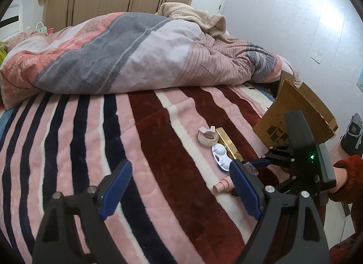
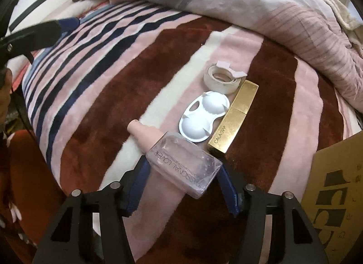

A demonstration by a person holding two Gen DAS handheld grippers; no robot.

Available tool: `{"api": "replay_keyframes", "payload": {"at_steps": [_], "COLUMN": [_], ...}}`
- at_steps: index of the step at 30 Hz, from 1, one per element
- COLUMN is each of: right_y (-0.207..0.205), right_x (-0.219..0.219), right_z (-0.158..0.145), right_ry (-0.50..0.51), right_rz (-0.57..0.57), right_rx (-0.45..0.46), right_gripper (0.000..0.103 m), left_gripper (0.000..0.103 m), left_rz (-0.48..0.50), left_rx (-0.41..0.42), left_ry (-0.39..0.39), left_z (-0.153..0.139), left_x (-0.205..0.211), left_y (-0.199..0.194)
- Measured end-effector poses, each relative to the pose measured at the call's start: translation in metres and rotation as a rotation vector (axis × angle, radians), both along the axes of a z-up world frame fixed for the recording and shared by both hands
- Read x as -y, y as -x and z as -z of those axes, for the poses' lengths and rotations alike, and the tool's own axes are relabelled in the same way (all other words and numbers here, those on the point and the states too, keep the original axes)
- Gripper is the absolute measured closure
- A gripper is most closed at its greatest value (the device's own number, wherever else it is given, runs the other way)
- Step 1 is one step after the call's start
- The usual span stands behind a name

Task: Organize rigid objects
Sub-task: 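Carry the perfume bottle into the cardboard box and release it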

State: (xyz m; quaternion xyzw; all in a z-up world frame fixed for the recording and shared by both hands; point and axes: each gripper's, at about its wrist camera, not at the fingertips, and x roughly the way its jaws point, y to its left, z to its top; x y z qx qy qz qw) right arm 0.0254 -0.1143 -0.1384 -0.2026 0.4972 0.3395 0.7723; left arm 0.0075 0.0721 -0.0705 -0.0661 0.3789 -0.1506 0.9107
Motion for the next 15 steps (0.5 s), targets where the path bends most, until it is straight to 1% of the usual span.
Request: {"api": "replay_keyframes", "payload": {"at_steps": [4,7,11,15], "right_y": [0.004,0.011,0.023,0.034], "right_x": [-0.002,-0.007,-0.014,-0.02], "right_z": [-0.006,-0.018,-0.046,-0.082], "right_ry": [-0.025,-0.056,-0.108,-0.162], "right_rz": [-0.009,-0.024,-0.064,-0.108], "right_rx": [0.01,0.022,0.052,0.098], "right_gripper": [0.047,0.047,0.047,0.047], "left_gripper": [0.017,0.017,0.018,0.018], "left_rz": [0.012,0.041,0.105,0.188], "left_rx": [-0.008,-0.013,-0.015,-0.017], "left_ry": [0.006,0.026,0.075,0.137], "left_z": [-0.001,-0.004,-0.015,-0.032], "left_x": [0.004,0.011,0.024,0.041], "left_y": [-0.001,-0.001,0.002,0.003]}}
